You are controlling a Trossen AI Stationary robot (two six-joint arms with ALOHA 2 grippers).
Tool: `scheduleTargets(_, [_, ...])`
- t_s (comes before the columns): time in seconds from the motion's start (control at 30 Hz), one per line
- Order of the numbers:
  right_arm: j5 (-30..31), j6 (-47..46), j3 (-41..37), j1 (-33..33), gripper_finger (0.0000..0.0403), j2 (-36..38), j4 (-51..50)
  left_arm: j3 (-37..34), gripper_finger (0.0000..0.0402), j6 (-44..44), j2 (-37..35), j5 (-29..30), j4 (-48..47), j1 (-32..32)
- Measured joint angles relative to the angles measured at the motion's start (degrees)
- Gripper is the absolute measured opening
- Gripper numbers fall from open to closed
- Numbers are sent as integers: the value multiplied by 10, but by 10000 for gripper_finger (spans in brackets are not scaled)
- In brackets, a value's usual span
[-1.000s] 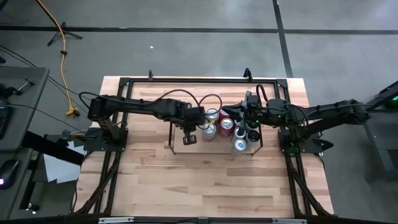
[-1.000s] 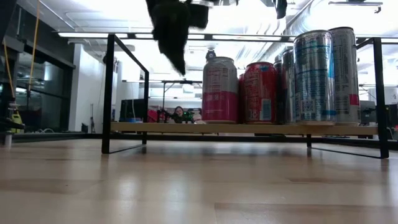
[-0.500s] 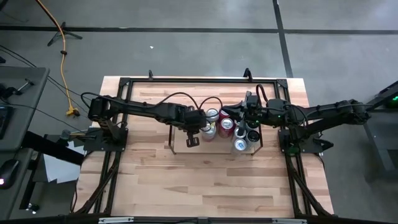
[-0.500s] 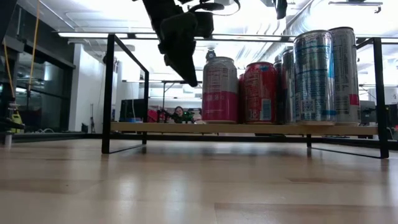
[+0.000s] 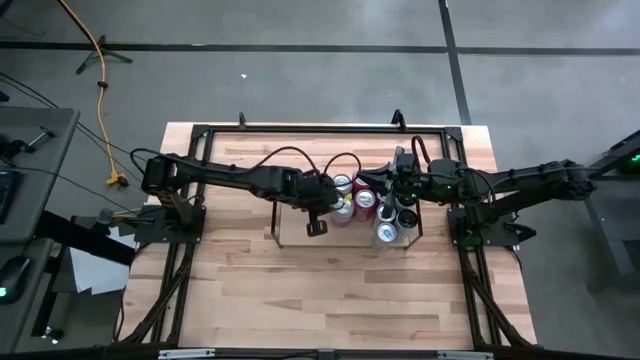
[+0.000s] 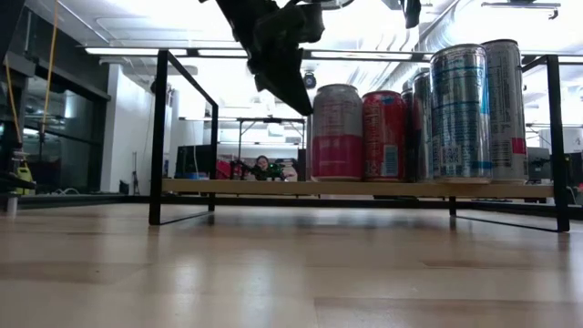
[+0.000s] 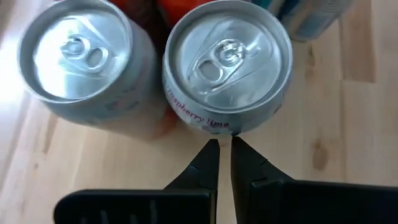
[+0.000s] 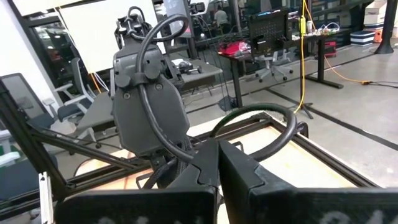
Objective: Place canned beverage on shelf
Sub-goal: Put the white pink soda can on the shelf aligned with the other white pink soda can, then return to Home Position
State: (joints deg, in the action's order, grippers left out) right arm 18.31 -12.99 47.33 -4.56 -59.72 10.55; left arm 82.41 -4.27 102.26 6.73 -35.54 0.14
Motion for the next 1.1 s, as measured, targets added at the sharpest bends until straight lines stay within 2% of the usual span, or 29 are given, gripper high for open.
scheduleTargets(0.23, [0,-5,0,0,0,0,0,1,0,-2,0,25,-5,0])
scheduleTargets(0.37, [0,-5,0,0,0,0,0,25,0,2,-14,-3,-90,0])
scheduleTargets(0.5, [0,-5,0,0,0,0,0,36,0,14,-68,-3,-160,0])
scheduleTargets(0.63, [0,1,0,0,0,0,0,36,0,-4,-152,14,-164,0])
scheduleTargets(0.77, [1,14,0,1,0,0,0,-13,0,-17,-261,15,-49,1])
scheduleTargets(1.1, [7,-13,0,1,0,0,1,-275,0,-104,-517,14,221,1])
